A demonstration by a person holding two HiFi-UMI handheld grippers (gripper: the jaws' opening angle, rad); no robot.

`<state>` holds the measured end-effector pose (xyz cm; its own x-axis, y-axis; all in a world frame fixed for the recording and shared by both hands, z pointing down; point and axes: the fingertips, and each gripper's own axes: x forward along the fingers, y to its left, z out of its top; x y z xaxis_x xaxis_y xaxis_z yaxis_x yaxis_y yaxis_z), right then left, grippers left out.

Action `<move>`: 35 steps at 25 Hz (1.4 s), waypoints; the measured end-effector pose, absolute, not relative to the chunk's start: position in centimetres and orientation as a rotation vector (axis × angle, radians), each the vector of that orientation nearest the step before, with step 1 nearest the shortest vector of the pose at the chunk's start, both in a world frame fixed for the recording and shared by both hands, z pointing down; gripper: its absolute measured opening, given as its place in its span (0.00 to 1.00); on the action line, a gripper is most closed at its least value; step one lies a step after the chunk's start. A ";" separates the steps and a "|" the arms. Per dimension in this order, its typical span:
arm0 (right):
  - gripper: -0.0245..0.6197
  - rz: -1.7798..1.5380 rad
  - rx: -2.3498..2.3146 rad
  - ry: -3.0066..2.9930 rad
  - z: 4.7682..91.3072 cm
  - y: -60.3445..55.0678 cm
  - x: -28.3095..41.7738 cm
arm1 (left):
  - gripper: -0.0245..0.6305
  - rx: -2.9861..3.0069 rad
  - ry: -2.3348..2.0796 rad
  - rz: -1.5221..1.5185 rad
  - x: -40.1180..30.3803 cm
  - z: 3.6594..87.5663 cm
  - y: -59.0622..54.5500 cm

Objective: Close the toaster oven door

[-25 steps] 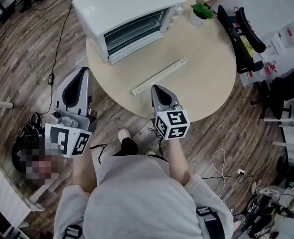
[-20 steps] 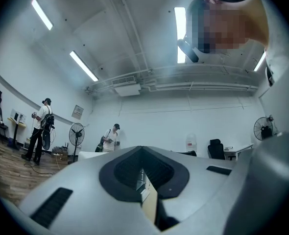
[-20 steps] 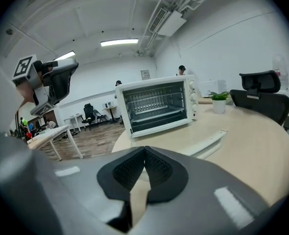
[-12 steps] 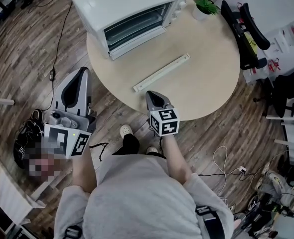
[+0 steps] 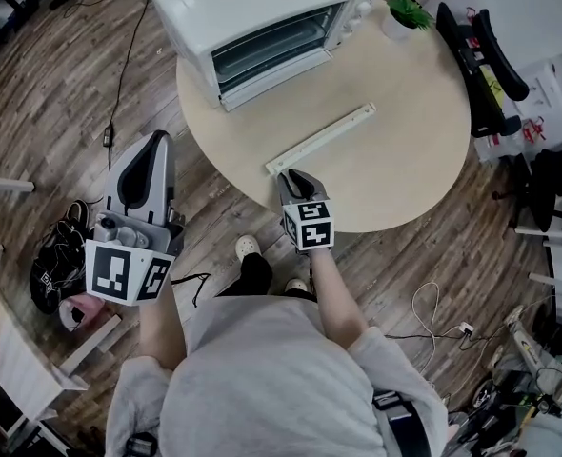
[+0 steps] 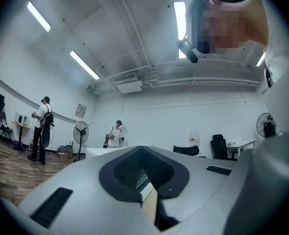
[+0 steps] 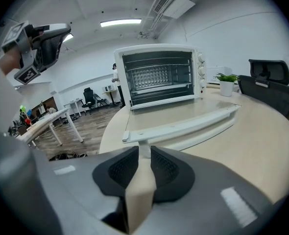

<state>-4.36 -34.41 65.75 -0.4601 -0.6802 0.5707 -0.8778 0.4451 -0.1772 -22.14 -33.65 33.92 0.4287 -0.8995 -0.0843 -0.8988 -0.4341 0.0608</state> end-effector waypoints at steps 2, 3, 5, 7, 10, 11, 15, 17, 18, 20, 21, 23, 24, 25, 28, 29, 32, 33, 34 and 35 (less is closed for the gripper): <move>0.18 0.627 1.308 -2.278 66.0 -34.7 -4.7 | 0.05 2.647 -1.673 -0.157 -22.5 34.0 -33.6; 0.19 0.620 1.305 -2.276 66.1 -34.8 -4.8 | 0.05 2.645 -1.676 -0.155 -22.6 34.0 -33.6; 0.19 0.604 1.307 -2.272 66.2 -35.0 -5.2 | 0.05 2.642 -1.683 -0.152 -23.0 34.1 -33.6; 0.20 0.588 1.316 -2.264 66.3 -35.3 -5.4 | 0.05 2.638 -1.689 -0.149 -23.3 34.2 -33.5; 0.20 0.559 1.318 -2.247 66.5 -35.7 -5.6 | 0.05 2.634 -1.696 -0.141 -23.7 34.3 -33.5; 0.20 0.544 1.317 -2.239 66.6 -35.8 -5.6 | 0.05 2.632 -1.698 -0.140 -23.9 34.4 -33.5; 0.16 0.491 1.303 -2.221 66.4 -36.0 -5.6 | 0.05 2.629 -1.706 -0.139 -24.3 34.4 -33.5; 0.16 0.483 1.304 -2.223 66.0 -35.9 -5.8 | 0.05 2.630 -1.706 -0.143 -24.4 34.3 -33.5; 0.16 0.484 1.306 -2.226 65.7 -35.9 -5.9 | 0.05 2.632 -1.704 -0.146 -24.4 34.2 -33.5; 0.15 0.479 1.313 -2.232 64.9 -35.9 -6.0 | 0.05 2.635 -1.699 -0.154 -24.3 34.2 -33.6; 0.15 0.474 1.316 -2.233 64.5 -35.9 -6.0 | 0.05 2.637 -1.696 -0.159 -24.3 34.2 -33.6; 0.15 0.464 1.318 -2.233 63.7 -36.0 -6.1 | 0.05 2.641 -1.689 -0.169 -24.2 34.1 -33.8; 0.15 0.460 1.320 -2.234 63.2 -36.1 -6.1 | 0.05 2.643 -1.686 -0.175 -24.1 34.0 -33.8; 0.15 0.453 1.321 -2.237 62.7 -36.1 -6.2 | 0.05 2.645 -1.683 -0.180 -24.1 34.0 -33.9; 0.15 0.414 1.324 -2.244 61.0 -36.2 -6.3 | 0.05 2.651 -1.680 -0.196 -24.0 33.6 -33.9; 0.15 0.400 1.324 -2.247 60.4 -36.3 -6.4 | 0.05 2.652 -1.681 -0.201 -24.0 33.5 -33.8; 0.15 0.357 1.321 -2.255 58.5 -36.7 -6.8 | 0.05 2.655 -1.687 -0.220 -24.1 33.1 -33.7; 0.15 0.343 1.321 -2.257 57.9 -36.9 -6.9 | 0.05 2.655 -1.689 -0.226 -24.2 33.0 -33.7; 0.15 0.329 1.320 -2.257 57.3 -37.1 -7.0 | 0.05 2.656 -1.691 -0.232 -24.2 32.8 -33.7; 0.15 0.316 1.318 -2.256 56.8 -37.3 -7.2 | 0.05 2.657 -1.693 -0.237 -24.2 32.7 -33.7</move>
